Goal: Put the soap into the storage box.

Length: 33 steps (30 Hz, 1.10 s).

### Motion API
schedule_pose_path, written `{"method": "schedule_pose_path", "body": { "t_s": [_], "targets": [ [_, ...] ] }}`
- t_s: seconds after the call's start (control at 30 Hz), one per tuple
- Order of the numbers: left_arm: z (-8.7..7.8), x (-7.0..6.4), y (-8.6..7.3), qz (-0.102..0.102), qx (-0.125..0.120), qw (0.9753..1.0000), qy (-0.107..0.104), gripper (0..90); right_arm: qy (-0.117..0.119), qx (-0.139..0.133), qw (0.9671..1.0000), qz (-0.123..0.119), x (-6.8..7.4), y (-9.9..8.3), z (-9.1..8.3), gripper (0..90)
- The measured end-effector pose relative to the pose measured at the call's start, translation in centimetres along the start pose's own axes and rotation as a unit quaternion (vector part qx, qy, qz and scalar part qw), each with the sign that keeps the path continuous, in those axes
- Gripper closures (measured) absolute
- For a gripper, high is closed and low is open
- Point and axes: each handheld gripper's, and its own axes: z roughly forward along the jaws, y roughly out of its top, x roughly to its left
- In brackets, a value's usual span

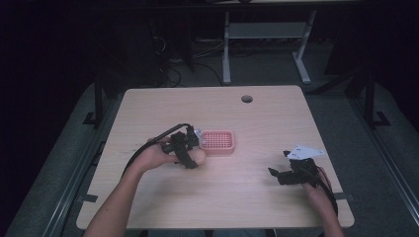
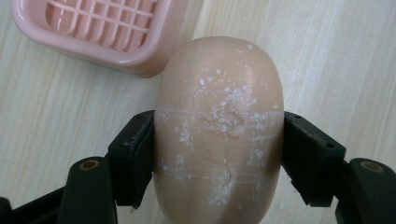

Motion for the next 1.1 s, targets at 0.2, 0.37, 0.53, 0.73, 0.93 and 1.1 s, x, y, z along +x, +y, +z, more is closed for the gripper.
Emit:
{"method": "schedule_pose_path", "body": {
  "t_s": [0.2, 0.37, 0.53, 0.73, 0.93, 1.1],
  "targets": [
    [-0.1, 0.5, 0.5, 0.002, 0.000, 1.0000, -0.001, 31.9, -0.001, -0.002, 1.0000, -0.001, -0.1, 0.0, 0.0, 13.9],
    [-0.3, 0.9, 1.0, 0.007, 0.006, 1.0000, 0.002, 31.9, 0.000, -0.001, 1.0000, 0.002, -0.1, -0.1, 0.0, 13.9],
    [-0.4, 1.3, 1.4, 0.007, 0.004, 1.0000, 0.002, 31.9, -0.001, -0.002, 1.0000, 0.004, -0.2, -0.1, 0.0, 13.9],
    [-0.4, 1.6, 1.9, 0.010, 0.008, 0.9999, 0.002, 31.9, 0.001, 0.001, 1.0000, 0.005, -0.1, -0.1, 0.0, 13.9],
    [-0.6, 2.1, 2.6, 0.014, 0.012, 0.9998, 0.004, 32.0, 0.001, 0.000, 1.0000, 0.009, -0.1, -0.1, 0.0, 13.9],
    [-0.9, 2.6, 3.2, 0.012, 0.001, 0.9999, -0.001, 32.0, 0.001, -0.001, 1.0000, 0.009, -0.1, -0.1, 0.0, 13.9]
  ]
}}
